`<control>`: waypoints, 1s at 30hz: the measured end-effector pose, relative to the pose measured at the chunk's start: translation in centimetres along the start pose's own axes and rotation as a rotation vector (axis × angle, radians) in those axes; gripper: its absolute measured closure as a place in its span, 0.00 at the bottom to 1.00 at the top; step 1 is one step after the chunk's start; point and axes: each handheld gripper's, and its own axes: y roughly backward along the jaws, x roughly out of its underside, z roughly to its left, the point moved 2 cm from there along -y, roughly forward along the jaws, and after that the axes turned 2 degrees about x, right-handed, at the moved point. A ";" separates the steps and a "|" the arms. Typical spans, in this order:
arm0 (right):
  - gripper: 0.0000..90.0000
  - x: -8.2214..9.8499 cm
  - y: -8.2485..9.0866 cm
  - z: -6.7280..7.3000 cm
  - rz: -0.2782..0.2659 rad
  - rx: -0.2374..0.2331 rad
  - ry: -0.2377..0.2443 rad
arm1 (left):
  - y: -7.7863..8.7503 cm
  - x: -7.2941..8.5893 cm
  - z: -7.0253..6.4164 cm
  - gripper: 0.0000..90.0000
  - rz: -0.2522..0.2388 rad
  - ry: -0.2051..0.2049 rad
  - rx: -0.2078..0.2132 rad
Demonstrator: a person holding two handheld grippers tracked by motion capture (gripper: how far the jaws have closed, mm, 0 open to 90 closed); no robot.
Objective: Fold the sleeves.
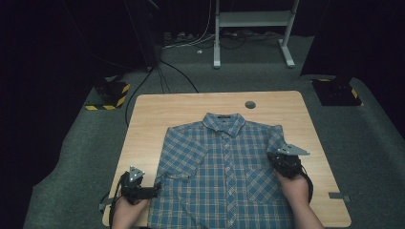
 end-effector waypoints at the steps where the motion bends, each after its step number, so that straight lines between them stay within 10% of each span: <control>1: 0.97 0.1 -0.2 0.1 0.006 -0.002 0.006 | 0.0 0.0 0.0 0.00 0.000 0.000 0.000; 14: 0.93 0.4 -1.0 0.8 0.050 -0.011 0.048 | 0.0 0.0 0.0 0.00 0.000 -0.001 0.000; 30: 0.76 -1.0 1.9 0.8 -0.041 -0.041 0.020 | 0.0 0.0 0.0 0.00 0.000 0.000 0.000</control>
